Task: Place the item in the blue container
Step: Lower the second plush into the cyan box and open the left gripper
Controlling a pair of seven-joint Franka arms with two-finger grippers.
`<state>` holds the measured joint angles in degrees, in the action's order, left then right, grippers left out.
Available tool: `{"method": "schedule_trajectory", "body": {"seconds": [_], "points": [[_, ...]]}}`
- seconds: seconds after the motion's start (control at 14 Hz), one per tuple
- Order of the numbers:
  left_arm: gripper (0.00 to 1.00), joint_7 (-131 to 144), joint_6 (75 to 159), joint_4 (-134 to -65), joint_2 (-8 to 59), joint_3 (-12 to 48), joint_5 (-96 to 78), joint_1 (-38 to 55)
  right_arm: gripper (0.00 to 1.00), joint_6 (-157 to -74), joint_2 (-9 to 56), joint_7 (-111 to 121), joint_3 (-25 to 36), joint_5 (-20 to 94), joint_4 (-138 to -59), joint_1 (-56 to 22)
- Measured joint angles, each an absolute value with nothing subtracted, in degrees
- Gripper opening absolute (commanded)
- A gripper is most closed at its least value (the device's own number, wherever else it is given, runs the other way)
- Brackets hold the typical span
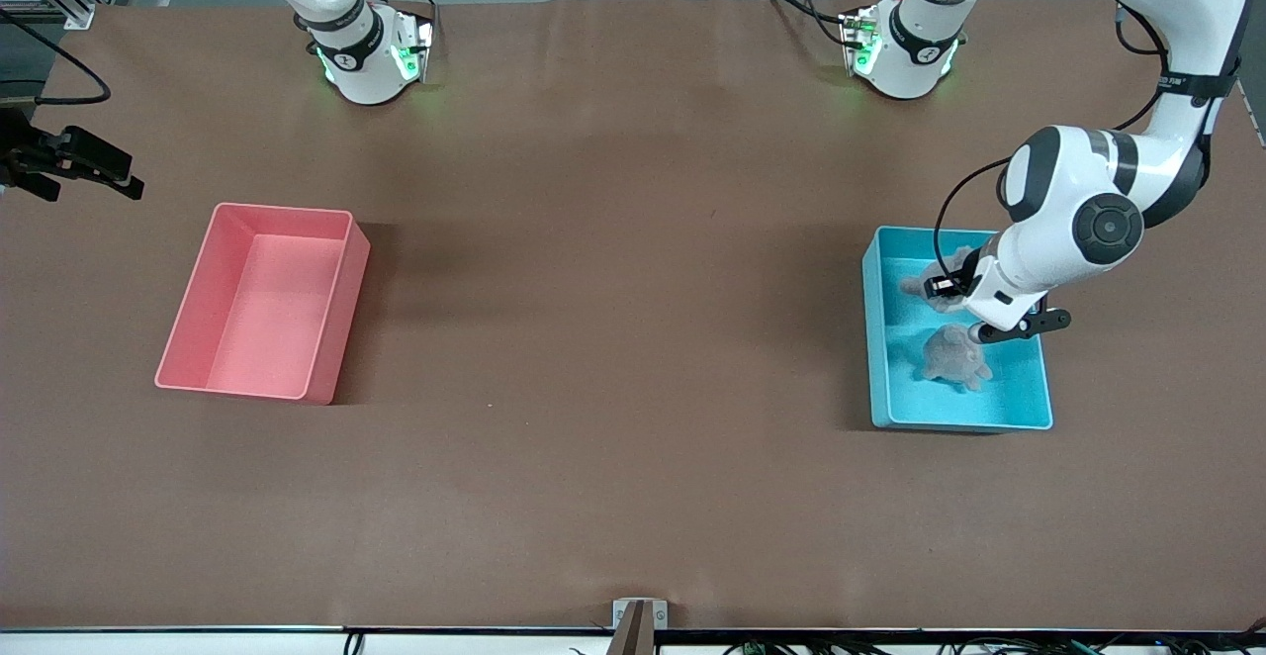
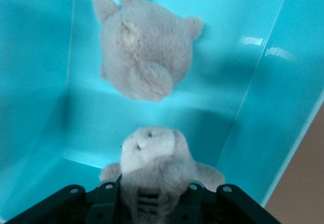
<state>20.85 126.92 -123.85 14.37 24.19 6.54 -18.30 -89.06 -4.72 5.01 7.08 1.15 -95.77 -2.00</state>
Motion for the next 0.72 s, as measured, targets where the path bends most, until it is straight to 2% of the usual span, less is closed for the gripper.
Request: {"method": "schedule_trajectory", "body": {"seconds": [0.07, 0.14, 0.21, 0.5, 0.72], "points": [[0.58, 20.8, 127.9, -124.2, 14.9, 24.2, 6.5, -18.3, 1.00, -89.0, -4.9, 5.0, 7.1, 1.2, -95.8, -2.3], [0.88, 20.8, 128.6, -124.4, 15.3, 24.2, 6.5, -18.3, 1.00, -88.8, -5.1, 5.0, 7.1, 1.2, -95.8, -2.4], [1.00, 20.8, 128.8, -124.4, 15.6, 24.2, 6.5, -18.3, 1.00, -88.5, -5.3, 5.0, 7.1, 1.2, -95.9, -2.5], [1.00, 20.8, 128.7, -123.1, 15.3, 24.2, 6.5, -18.3, 1.00, -88.2, -5.6, 5.0, 7.1, 1.1, -95.9, -2.6], [1.00, 20.8, 122.9, -119.2, 13.9, 24.2, 6.5, -18.4, 1.00, -88.2, -5.7, 5.0, 7.1, 1.1, -95.9, -2.6]]}}
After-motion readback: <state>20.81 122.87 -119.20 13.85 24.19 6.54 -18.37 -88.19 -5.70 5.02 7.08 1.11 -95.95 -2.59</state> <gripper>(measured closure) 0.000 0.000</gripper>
